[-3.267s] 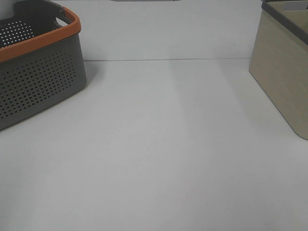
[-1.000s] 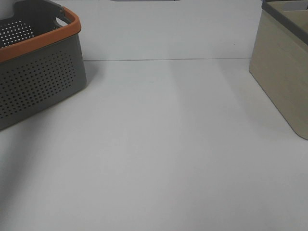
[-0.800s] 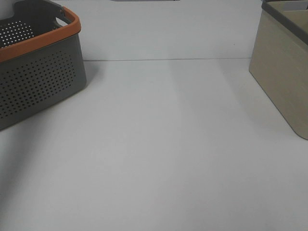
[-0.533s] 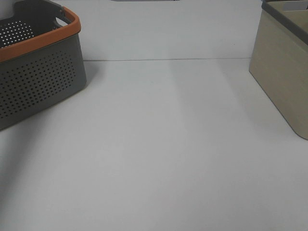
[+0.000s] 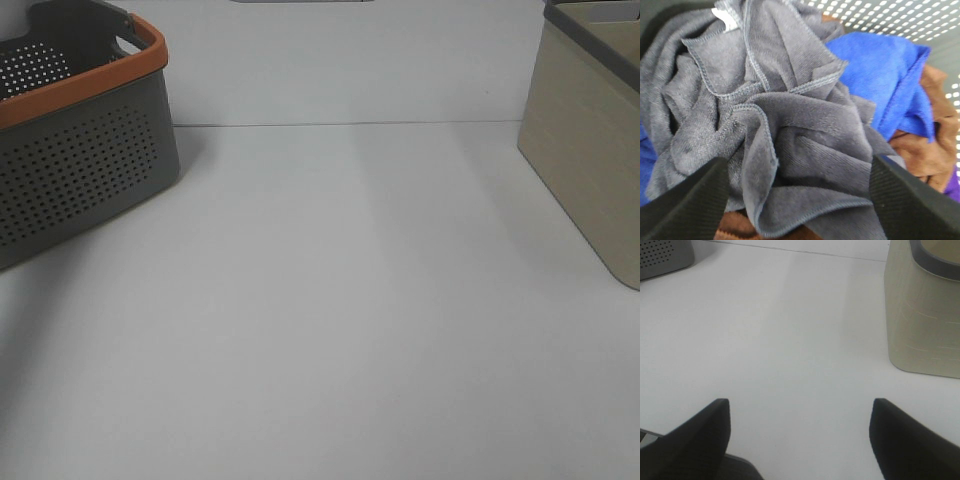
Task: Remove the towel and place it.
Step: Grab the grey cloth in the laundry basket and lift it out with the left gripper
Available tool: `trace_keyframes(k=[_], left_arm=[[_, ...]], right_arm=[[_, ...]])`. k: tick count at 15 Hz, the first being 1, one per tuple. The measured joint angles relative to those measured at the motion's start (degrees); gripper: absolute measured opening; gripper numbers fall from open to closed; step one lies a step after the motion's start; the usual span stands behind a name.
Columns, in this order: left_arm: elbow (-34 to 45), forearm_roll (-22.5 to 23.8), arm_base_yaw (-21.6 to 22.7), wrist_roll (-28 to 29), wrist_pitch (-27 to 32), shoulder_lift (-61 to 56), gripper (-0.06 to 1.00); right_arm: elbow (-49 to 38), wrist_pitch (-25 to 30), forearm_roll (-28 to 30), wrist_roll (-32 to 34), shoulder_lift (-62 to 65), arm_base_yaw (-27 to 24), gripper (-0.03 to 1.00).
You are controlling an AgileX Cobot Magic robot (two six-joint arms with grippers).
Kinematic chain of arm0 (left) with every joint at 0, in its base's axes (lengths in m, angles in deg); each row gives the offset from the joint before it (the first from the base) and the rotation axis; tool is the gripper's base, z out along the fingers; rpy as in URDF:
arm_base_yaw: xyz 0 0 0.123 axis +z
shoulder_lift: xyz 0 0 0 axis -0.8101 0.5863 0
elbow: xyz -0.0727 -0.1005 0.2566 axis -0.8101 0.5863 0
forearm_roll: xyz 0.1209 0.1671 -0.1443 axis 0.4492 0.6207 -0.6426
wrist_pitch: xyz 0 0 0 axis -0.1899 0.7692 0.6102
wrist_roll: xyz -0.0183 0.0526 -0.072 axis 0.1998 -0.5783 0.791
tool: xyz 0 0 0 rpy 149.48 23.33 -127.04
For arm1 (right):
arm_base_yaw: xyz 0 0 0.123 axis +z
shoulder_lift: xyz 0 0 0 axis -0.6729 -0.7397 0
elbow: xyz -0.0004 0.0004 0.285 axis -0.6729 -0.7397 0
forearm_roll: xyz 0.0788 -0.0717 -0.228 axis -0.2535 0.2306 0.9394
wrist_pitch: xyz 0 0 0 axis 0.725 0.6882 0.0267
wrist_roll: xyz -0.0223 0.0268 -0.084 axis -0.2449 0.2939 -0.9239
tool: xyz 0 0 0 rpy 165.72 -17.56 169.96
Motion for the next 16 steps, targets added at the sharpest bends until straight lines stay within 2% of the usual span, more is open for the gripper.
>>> trace_keyframes(k=[4,5,6,8,9,11,16], left_arm=[[0.0,0.1,0.0,0.3,-3.0,3.8,0.73],[0.0,0.3,0.0,1.4,-3.9,4.9,0.67],[0.0,1.1,0.0,2.1,-4.4,4.9,0.56],[0.0,3.4,0.0,2.6,-5.5,4.9,0.16],[0.0,4.9,-0.1,2.6,-5.5,4.8,0.04],[0.0,6.0,-0.1,2.6,-5.6,4.4,0.0],[0.0,6.0,-0.1,2.6,-8.7,-1.0,0.0]], right_arm=[[0.0,0.0,0.1,0.0,0.0,0.0,0.76],[0.0,0.0,0.1,0.0,0.0,0.0,0.76],[0.0,0.0,0.1,0.0,0.0,0.0,0.76],[0.0,0.0,0.1,0.0,0.0,0.0,0.76],[0.0,0.0,0.1,0.0,0.0,0.0,0.76],[0.0,0.0,0.1,0.1,0.0,0.0,0.76],[0.0,0.0,0.2,0.1,0.0,0.0,0.76]])
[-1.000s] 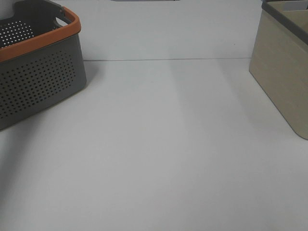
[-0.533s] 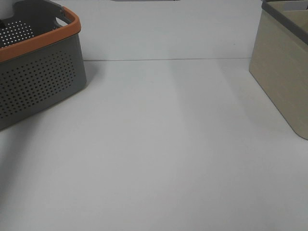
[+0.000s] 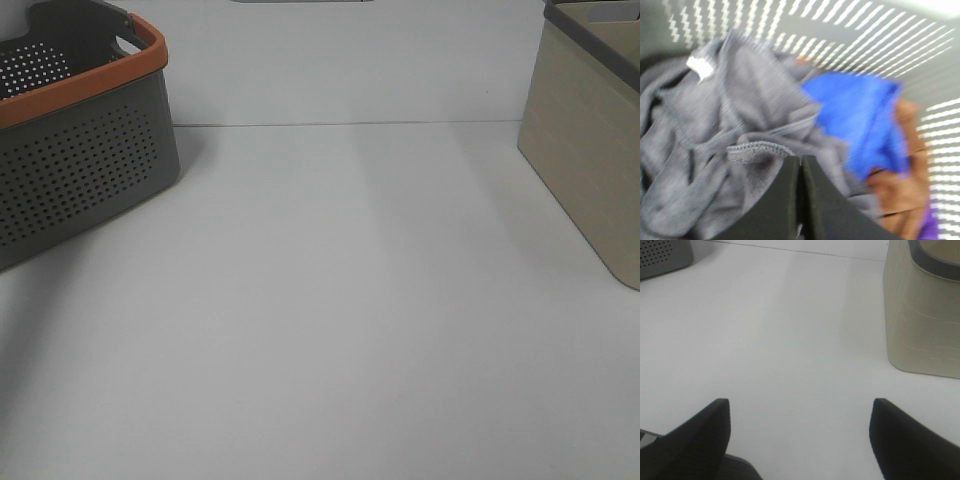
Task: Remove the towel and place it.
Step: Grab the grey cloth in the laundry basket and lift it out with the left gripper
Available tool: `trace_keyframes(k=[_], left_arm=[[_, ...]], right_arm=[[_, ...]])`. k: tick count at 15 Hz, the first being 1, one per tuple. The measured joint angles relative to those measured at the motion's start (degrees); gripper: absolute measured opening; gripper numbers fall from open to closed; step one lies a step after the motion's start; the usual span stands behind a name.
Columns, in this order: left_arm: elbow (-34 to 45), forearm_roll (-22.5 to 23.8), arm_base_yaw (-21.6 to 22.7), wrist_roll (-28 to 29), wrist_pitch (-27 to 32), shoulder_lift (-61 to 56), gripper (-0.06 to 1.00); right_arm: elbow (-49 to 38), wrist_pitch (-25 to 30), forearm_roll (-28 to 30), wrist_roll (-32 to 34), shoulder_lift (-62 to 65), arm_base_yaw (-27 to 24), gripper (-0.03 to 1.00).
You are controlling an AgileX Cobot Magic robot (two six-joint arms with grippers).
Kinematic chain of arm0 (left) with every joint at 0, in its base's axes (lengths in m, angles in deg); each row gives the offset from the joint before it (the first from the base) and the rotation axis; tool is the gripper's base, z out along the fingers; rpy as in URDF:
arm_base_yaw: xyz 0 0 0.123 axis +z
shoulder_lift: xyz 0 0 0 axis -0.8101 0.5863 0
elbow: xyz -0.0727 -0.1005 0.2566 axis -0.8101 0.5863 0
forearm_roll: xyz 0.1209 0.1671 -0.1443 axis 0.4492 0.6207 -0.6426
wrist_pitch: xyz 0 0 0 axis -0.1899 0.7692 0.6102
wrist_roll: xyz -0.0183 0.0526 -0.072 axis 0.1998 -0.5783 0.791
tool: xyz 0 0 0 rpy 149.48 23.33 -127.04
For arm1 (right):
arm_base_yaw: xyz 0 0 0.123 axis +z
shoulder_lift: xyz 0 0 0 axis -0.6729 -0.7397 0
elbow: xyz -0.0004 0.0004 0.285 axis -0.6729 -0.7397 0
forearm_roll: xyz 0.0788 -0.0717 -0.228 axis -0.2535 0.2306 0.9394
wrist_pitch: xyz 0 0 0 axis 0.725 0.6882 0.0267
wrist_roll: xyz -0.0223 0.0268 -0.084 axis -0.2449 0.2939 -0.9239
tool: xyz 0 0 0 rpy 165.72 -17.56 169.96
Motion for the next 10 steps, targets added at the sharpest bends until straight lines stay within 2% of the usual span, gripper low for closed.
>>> trace_keyframes(k=[4,5,6,10], left_arm=[[0.0,0.0,0.0,-0.3,-6.9,-8.8,0.0],[0.0,0.0,0.0,-3.1,-11.3,-12.6,0.0],[0.0,0.0,0.0,-3.7,-12.7,-13.6,0.0],[0.0,0.0,0.0,-5.1,-24.9,-20.1,0.0]], right_arm=[[0.0,0.0,0.1,0.0,0.0,0.0,0.76],[0.0,0.0,0.1,0.0,0.0,0.0,0.76],[0.0,0.0,0.1,0.0,0.0,0.0,0.76],[0.0,0.0,0.1,0.0,0.0,0.0,0.76]])
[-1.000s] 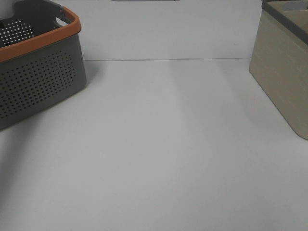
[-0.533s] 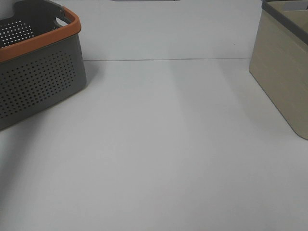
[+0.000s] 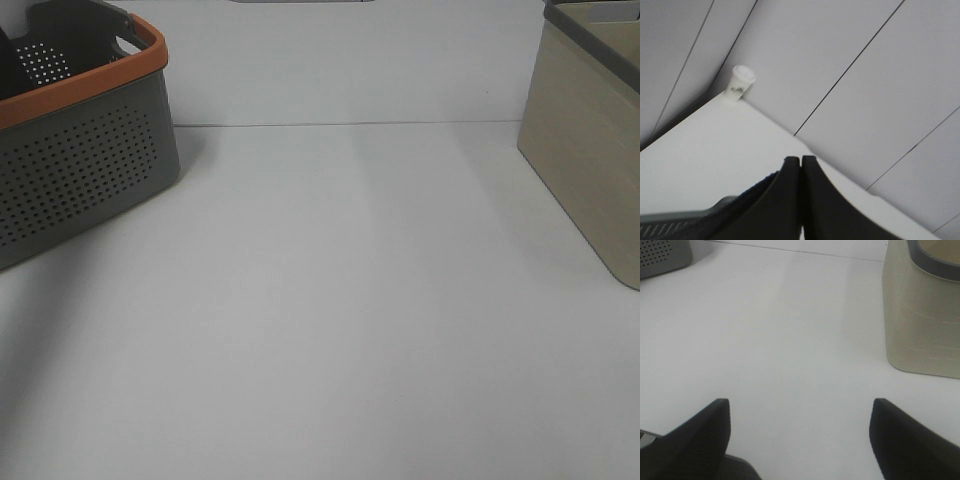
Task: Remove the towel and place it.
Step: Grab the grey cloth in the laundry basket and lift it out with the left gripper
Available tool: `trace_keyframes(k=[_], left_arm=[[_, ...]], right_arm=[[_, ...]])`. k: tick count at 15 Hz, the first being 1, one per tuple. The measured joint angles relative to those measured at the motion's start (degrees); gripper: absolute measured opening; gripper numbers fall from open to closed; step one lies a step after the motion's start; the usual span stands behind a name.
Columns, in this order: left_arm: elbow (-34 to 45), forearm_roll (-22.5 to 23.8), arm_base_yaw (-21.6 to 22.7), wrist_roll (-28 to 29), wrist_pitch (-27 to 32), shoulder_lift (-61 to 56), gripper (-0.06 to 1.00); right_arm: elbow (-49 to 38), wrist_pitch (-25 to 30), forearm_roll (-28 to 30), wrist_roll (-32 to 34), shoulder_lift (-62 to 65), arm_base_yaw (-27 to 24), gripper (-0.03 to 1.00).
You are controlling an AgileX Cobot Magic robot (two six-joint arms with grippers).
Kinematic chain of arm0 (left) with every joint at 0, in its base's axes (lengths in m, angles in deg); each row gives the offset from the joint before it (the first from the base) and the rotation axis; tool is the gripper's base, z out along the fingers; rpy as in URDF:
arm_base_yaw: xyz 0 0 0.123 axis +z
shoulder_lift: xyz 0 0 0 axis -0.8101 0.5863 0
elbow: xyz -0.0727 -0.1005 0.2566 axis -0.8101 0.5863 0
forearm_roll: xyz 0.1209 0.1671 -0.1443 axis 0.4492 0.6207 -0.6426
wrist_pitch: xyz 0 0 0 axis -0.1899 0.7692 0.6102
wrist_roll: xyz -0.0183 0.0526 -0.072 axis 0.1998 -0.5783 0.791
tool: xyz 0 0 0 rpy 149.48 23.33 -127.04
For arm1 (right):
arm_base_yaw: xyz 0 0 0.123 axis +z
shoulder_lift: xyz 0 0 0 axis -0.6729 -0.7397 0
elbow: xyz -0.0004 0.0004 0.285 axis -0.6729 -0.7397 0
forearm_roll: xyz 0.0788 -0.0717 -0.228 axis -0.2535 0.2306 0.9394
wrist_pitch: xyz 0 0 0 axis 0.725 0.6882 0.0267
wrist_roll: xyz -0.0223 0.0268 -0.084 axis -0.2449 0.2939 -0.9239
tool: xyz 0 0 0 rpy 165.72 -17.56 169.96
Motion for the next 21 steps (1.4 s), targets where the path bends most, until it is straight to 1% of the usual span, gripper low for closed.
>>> trace_keyframes(k=[3,4,6,8,9,10,11,14,16,17,18,20,21], left_arm=[[0.0,0.2,0.0,-1.0,-10.9,-2.2,0.0],[-0.2,0.3,0.0,-1.0,-12.9,-2.8,0.0],[-1.7,0.5,0.0,-1.0,-14.6,-3.1,0.0],[-4.7,0.7,-1.3,-1.0,-15.9,-3.1,0.0],[-8.2,1.8,-4.5,-1.0,-17.4,-3.1,0.0],[-10.2,2.6,-6.3,-1.0,-17.9,-3.1,0.0],[-11.9,3.4,-8.3,-1.0,-18.0,-3.1,0.0],[-16.1,5.1,-11.9,-1.0,-18.0,-2.9,0.0],[-19.0,5.2,-13.8,-1.0,-18.0,-2.4,0.0],[-19.2,5.2,-14.8,-0.6,-17.6,-2.2,0.0],[-19.3,5.2,-16.0,-0.5,-16.0,-2.0,0.0],[-19.3,6.4,-19.6,-0.6,-11.1,-1.5,0.0],[-19.3,6.8,-20.5,-0.7,-9.7,-1.5,0.0]], right_arm=[[0.0,0.0,0.1,0.0,0.0,0.0,0.76],[0.0,0.0,0.1,0.0,0.0,0.0,0.76],[0.0,0.0,0.1,0.0,0.0,0.0,0.76],[0.0,0.0,0.1,0.0,0.0,0.0,0.76],[0.0,0.0,0.1,0.0,0.0,0.0,0.76],[0.0,0.0,0.1,0.0,0.0,0.0,0.76],[0.0,0.0,0.1,0.0,0.0,0.0,0.76],[0.0,0.0,0.1,0.0,0.0,0.0,0.76],[0.0,0.0,0.1,0.0,0.0,0.0,0.76],[0.0,0.0,0.1,0.0,0.0,0.0,0.76],[0.0,0.0,0.1,0.0,0.0,0.0,0.76],[0.0,0.0,0.1,0.0,0.0,0.0,0.76],[0.0,0.0,0.1,0.0,0.0,0.0,0.76]])
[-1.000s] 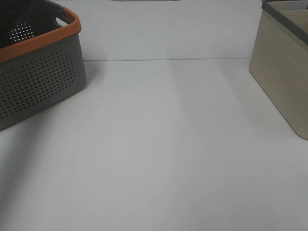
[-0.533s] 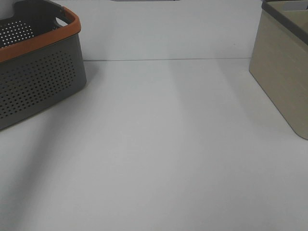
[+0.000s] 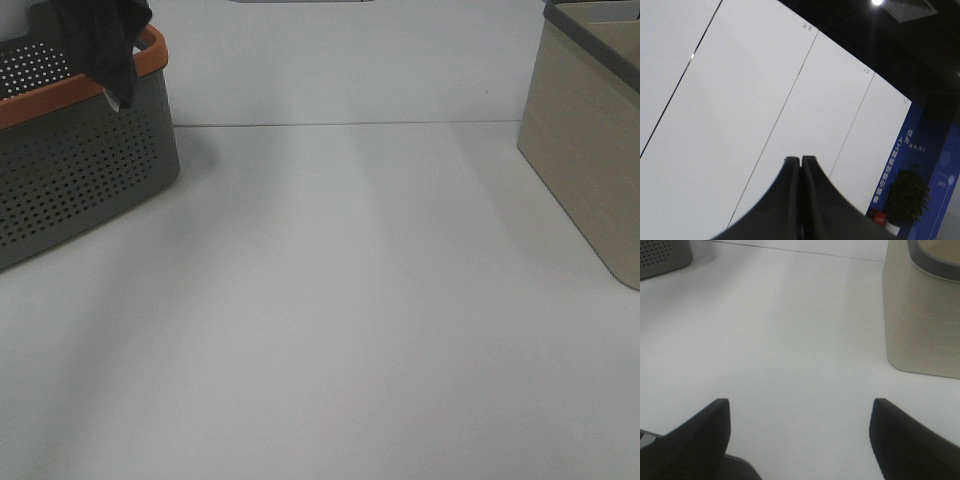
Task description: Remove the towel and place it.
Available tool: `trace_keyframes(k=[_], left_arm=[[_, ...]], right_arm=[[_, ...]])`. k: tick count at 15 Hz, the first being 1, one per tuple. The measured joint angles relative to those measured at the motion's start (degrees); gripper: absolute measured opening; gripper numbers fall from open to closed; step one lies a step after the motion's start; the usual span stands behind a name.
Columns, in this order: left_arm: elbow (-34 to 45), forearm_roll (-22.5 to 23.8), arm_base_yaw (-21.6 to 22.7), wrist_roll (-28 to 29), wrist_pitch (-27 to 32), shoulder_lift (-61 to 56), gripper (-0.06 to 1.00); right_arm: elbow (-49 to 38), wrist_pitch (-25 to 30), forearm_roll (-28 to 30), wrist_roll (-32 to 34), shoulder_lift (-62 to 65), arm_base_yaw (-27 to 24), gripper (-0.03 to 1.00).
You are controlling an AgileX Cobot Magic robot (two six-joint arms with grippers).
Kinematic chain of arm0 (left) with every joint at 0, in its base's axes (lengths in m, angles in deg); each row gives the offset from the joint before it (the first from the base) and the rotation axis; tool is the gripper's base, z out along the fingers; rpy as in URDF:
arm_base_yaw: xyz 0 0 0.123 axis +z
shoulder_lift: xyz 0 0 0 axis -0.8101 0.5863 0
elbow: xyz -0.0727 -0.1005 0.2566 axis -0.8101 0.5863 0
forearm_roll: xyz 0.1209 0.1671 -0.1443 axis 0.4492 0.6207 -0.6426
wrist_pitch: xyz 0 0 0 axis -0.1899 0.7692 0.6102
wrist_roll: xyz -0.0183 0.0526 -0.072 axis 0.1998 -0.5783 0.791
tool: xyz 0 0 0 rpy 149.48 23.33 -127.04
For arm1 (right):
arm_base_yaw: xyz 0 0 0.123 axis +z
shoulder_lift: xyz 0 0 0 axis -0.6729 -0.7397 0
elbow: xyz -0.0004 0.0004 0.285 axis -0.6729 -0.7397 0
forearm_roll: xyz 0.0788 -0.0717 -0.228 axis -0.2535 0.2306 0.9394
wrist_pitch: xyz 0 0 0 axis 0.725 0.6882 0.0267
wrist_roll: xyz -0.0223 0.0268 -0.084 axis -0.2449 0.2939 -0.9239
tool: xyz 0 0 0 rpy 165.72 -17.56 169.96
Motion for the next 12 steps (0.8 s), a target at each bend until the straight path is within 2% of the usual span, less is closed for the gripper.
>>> trace_keyframes(k=[1,4,5,7,10,11,12], left_arm=[[0.0,1.0,-2.6,-1.1,3.4,0.1,0.0],[0.0,1.0,-7.2,-3.8,6.1,0.1,0.0],[0.0,0.6,-7.8,-4.1,6.9,0.1,0.0],[0.0,-2.0,-8.1,-6.5,9.3,0.1,0.0],[0.0,-12.0,-8.1,-16.5,13.8,0.1,0.0],[0.0,-19.1,-8.1,-24.7,16.5,0.1,0.0],[0.0,-29.2,-8.1,-35.0,20.1,0.1,0.0]], right_arm=[[0.0,0.0,-0.1,0.0,0.0,0.0,0.76],[0.3,-0.3,-1.9,-0.3,-2.6,0.0,0.76],[0.8,-1.5,-3.6,-2.1,-4.8,0.0,0.76],[1.3,-7.5,-8.8,-8.1,-9.7,0.0,0.76],[1.3,-12.9,-14.9,-14.7,-16.9,0.0,0.76],[1.3,-15.1,-16.7,-17.4,-19.5,0.0,0.76],[1.3,-16.8,-18.7,-19.9,-21.9,0.0,0.76]])
